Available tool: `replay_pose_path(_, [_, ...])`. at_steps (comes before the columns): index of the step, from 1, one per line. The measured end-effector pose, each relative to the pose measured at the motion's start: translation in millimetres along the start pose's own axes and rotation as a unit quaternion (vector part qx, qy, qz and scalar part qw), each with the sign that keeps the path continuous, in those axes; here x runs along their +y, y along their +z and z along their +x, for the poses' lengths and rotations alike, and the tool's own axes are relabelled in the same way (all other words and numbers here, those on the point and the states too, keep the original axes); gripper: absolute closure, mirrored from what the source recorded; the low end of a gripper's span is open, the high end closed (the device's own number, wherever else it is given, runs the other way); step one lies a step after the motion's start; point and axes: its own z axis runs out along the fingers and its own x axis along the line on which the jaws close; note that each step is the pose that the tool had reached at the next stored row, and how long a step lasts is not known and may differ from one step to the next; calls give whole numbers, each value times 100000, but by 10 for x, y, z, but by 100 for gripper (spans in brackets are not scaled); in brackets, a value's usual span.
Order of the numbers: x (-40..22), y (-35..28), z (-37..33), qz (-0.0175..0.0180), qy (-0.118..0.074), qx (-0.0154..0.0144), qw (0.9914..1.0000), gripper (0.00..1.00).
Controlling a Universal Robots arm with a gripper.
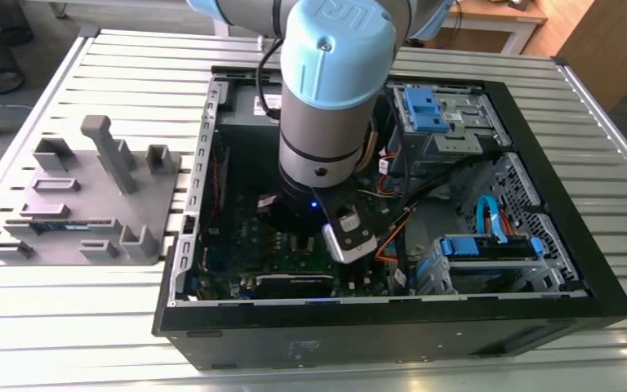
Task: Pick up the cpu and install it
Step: 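Place the cpu into insertion slot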
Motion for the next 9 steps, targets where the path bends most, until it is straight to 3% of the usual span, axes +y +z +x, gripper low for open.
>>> replay_pose_path(9, [12,-239,5,-1,0,-3,100000,89])
